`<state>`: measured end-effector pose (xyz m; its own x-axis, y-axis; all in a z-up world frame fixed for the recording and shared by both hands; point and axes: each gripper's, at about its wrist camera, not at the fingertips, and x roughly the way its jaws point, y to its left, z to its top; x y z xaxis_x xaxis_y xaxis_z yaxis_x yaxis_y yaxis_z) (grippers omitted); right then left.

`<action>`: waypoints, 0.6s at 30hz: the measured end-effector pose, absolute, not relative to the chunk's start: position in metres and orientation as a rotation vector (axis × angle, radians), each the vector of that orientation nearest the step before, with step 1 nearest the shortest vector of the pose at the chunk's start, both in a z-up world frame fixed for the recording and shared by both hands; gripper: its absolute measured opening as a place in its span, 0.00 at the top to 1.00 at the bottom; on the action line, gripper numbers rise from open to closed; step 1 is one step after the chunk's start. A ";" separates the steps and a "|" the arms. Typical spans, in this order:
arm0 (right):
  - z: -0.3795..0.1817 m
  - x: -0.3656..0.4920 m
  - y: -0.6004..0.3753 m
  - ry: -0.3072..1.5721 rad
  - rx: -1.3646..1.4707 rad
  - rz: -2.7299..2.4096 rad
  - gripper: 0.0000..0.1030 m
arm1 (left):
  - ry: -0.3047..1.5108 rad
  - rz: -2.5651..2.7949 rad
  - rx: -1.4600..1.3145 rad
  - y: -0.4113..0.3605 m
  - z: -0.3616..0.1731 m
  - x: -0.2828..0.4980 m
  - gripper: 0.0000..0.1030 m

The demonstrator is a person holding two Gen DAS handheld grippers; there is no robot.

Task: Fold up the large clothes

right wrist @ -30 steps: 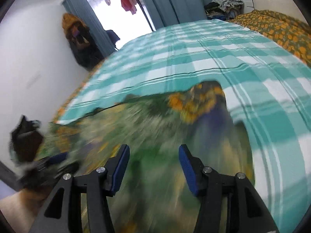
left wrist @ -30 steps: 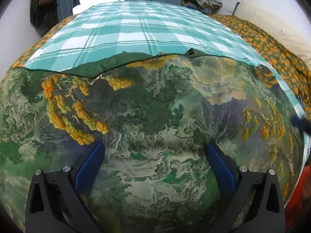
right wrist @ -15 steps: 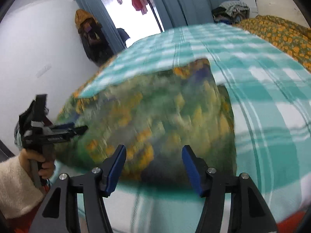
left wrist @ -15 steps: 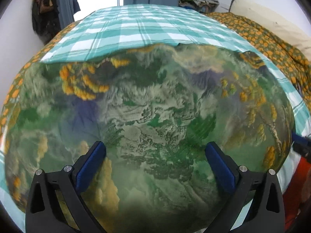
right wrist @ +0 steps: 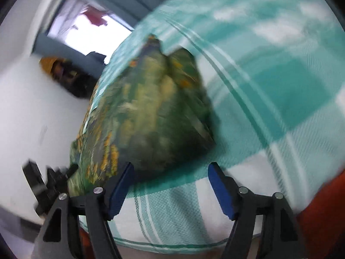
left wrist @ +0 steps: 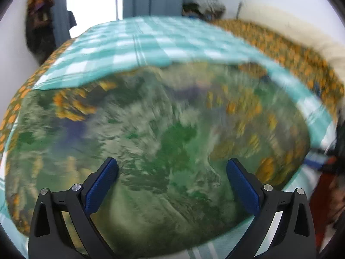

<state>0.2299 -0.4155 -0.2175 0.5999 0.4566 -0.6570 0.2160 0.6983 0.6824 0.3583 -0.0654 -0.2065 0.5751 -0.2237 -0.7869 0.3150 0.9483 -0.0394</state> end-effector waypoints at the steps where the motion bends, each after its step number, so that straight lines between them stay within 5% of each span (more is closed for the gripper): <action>1: -0.219 0.235 -0.416 0.928 0.837 0.173 0.27 | 0.917 -0.315 0.117 -0.067 -0.212 0.360 0.00; 9: -0.241 0.270 -0.420 0.860 0.998 0.095 0.28 | 0.952 -0.357 0.065 -0.057 -0.220 0.368 0.01; 13: -0.219 0.259 -0.412 0.827 0.900 0.115 0.60 | 0.986 -0.302 0.101 -0.052 -0.198 0.359 0.01; 18: -0.152 0.240 -0.373 0.719 0.574 0.165 0.66 | 0.904 -0.289 0.106 -0.052 -0.119 0.358 0.02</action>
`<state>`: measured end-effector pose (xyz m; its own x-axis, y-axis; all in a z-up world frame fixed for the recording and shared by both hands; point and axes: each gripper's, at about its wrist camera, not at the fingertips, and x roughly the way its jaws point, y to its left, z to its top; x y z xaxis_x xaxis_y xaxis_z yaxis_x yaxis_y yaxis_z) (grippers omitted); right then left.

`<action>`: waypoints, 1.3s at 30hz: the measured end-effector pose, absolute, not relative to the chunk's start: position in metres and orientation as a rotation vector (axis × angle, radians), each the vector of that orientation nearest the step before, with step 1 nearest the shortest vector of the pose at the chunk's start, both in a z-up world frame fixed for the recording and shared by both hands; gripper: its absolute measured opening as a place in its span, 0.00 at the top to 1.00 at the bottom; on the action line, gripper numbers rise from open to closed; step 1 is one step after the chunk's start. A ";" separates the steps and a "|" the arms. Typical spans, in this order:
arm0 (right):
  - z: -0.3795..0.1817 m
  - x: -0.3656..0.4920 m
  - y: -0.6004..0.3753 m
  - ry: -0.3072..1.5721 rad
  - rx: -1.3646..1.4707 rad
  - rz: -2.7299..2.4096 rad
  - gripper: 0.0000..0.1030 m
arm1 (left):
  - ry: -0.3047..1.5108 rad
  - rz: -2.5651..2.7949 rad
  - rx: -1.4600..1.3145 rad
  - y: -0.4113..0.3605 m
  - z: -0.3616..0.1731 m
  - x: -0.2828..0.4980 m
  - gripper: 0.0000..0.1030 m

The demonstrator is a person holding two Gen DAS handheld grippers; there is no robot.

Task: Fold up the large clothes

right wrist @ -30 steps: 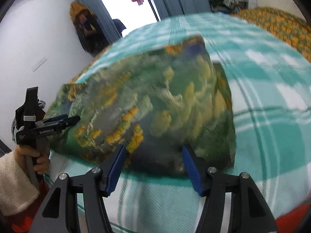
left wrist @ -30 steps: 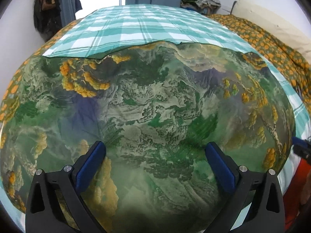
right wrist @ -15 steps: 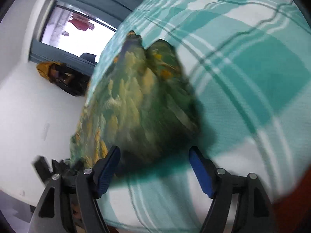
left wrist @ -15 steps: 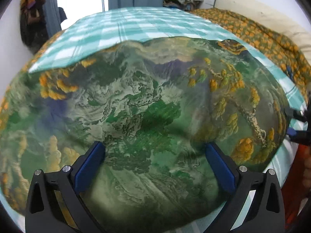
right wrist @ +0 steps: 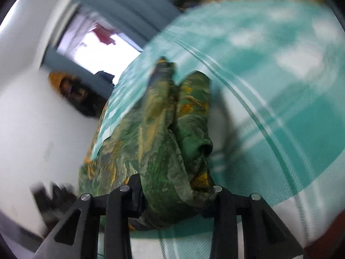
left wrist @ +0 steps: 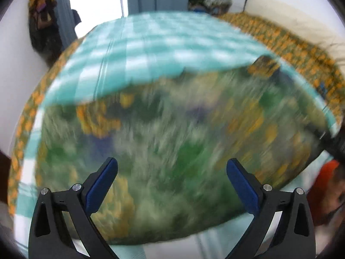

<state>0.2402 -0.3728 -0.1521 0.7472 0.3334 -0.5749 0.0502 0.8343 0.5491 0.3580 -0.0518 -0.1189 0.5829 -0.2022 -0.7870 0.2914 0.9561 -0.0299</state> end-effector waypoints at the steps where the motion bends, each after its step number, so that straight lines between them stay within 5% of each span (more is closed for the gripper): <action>1: -0.142 0.237 -0.367 0.702 0.516 0.173 0.66 | 0.877 -0.339 0.088 -0.058 -0.093 0.360 0.02; 6: -0.081 0.215 -0.294 0.587 0.130 0.253 0.66 | 0.948 -0.629 0.046 -0.111 -0.033 0.378 0.01; 14: -0.064 0.193 -0.190 0.487 -0.329 0.380 0.66 | 1.029 -0.590 0.282 -0.154 -0.039 0.382 0.01; 15: -0.064 0.189 -0.182 0.478 -0.365 0.391 0.66 | 1.014 -0.549 0.324 -0.151 -0.043 0.378 0.05; 16: -0.065 0.186 -0.175 0.475 -0.389 0.408 0.65 | 0.997 -0.511 0.358 -0.147 -0.047 0.378 0.43; 17: -0.065 0.186 -0.170 0.476 -0.394 0.417 0.65 | 0.993 -0.479 0.387 -0.143 -0.051 0.378 0.59; 19: -0.063 0.189 -0.172 0.506 -0.372 0.432 0.63 | 1.023 -0.505 0.312 -0.118 -0.055 0.389 0.71; 21: -0.056 0.192 -0.187 0.540 -0.257 0.529 0.53 | 1.040 -0.481 0.240 -0.085 -0.053 0.401 0.72; 27: -0.040 0.213 -0.247 0.614 0.120 0.629 0.52 | 1.047 -0.421 0.035 0.034 -0.054 0.430 0.72; 29: -0.046 0.235 -0.249 0.665 0.105 0.580 0.54 | 1.058 -0.395 -0.022 0.065 -0.066 0.435 0.71; 31: -0.050 0.257 -0.240 0.695 0.102 0.599 0.67 | 1.078 -0.370 -0.080 0.093 -0.084 0.437 0.70; 39: -0.088 0.311 -0.130 0.804 -0.047 0.760 0.68 | 1.094 -0.331 -0.195 0.151 -0.138 0.427 0.67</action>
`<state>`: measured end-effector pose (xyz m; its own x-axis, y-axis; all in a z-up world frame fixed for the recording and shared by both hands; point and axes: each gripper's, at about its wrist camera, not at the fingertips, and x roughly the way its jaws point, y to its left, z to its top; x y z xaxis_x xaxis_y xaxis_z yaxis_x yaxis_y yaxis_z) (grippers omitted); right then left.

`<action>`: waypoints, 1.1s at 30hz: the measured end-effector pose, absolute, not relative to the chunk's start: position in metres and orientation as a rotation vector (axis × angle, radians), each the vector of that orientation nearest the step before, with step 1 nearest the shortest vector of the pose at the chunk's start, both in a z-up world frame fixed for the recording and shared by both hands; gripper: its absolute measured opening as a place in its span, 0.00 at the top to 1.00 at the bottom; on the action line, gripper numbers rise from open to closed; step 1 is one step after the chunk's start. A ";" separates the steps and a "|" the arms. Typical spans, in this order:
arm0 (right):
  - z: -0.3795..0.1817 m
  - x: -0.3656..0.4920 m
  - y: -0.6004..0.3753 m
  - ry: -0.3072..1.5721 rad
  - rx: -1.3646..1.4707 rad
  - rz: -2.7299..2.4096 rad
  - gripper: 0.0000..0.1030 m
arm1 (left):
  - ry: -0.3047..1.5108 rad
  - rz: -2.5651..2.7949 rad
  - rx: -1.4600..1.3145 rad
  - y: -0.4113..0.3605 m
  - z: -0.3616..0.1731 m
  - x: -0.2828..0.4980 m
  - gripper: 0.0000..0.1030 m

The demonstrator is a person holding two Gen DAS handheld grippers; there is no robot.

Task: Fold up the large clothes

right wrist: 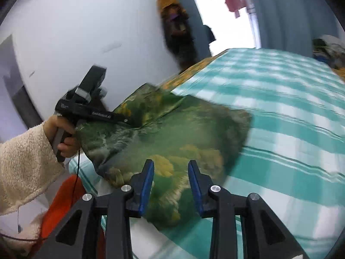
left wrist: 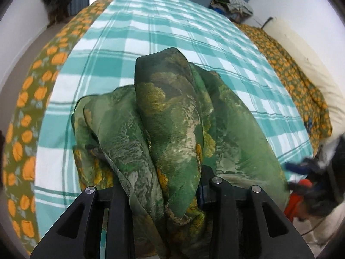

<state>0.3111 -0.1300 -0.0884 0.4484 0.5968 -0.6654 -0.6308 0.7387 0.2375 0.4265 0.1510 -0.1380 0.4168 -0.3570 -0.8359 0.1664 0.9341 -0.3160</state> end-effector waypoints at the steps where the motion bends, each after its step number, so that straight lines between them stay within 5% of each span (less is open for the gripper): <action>1: -0.102 0.313 -0.123 0.834 -0.064 0.761 0.68 | 1.100 -0.318 -0.198 0.158 -0.145 0.426 0.66; 8: -0.173 0.322 -0.086 0.995 -0.107 0.728 0.71 | 1.154 -0.319 -0.452 0.201 -0.214 0.420 0.57; 15: -0.134 0.352 -0.079 1.103 -0.067 0.751 0.71 | 1.134 -0.336 -0.473 0.201 -0.217 0.418 0.56; 22: -0.075 0.441 -0.028 1.004 -0.055 0.682 0.68 | 1.126 -0.362 -0.516 0.209 -0.224 0.417 0.55; 29: -0.172 0.483 0.044 1.127 -0.330 0.565 0.66 | 1.134 -0.342 -0.544 0.215 -0.237 0.415 0.57; 33: -0.173 0.489 0.035 1.130 -0.287 0.561 0.66 | 1.133 -0.360 -0.593 0.221 -0.242 0.416 0.57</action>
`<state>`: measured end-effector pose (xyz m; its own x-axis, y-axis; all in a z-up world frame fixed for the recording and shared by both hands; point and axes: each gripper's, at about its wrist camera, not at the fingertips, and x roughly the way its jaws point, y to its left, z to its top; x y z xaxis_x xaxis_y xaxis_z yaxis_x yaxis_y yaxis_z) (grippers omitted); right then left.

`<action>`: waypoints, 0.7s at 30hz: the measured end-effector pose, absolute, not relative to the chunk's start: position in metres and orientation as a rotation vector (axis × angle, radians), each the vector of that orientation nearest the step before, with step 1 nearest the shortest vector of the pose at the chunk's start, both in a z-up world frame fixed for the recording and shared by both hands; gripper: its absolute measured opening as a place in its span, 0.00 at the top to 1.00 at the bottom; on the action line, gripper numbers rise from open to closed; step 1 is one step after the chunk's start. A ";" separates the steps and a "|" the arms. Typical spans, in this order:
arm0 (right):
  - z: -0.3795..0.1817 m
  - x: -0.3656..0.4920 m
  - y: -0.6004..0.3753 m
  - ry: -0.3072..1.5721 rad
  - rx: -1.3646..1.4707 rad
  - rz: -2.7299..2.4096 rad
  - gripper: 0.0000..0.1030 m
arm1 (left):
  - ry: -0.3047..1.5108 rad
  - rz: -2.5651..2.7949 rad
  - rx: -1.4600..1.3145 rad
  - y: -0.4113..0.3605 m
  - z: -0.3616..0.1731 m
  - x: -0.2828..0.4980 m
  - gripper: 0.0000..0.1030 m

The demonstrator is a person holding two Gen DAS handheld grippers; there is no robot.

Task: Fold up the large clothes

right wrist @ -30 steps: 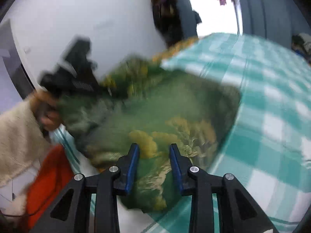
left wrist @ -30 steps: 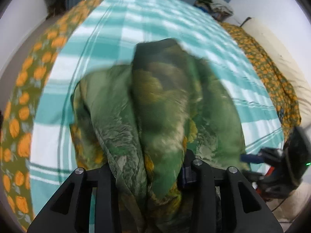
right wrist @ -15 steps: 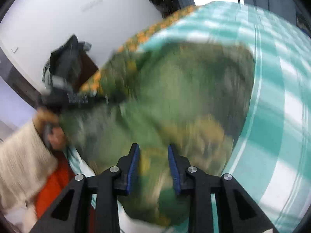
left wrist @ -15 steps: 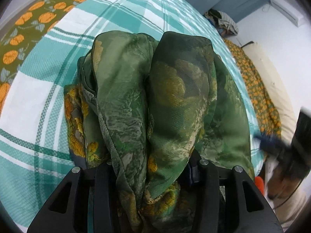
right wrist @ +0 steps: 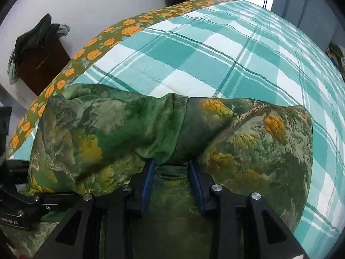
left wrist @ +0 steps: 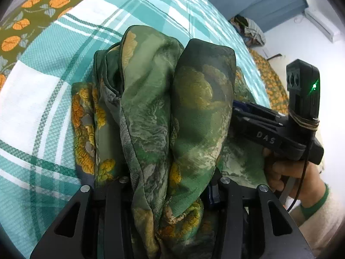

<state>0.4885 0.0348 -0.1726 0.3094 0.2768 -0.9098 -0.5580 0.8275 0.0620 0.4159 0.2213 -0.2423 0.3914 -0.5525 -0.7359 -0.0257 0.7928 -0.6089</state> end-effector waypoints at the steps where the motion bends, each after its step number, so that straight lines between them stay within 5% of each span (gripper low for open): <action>1: -0.170 0.490 0.028 1.131 -0.248 0.572 0.66 | 1.131 -0.364 -0.591 0.221 -0.242 0.415 0.56; 13: -0.092 0.325 -0.060 0.921 -0.180 0.710 0.66 | 1.109 -0.364 -0.588 0.225 -0.240 0.406 0.55; 21: -0.160 0.318 -0.082 1.046 -0.047 0.649 0.67 | 1.098 -0.302 -0.497 0.198 -0.227 0.401 0.52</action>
<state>0.3180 -0.0824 -0.1595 0.3332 0.4755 -0.8142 -0.5184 0.8137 0.2630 0.4013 0.1976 -0.2268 0.4311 -0.4694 -0.7706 -0.0092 0.8517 -0.5239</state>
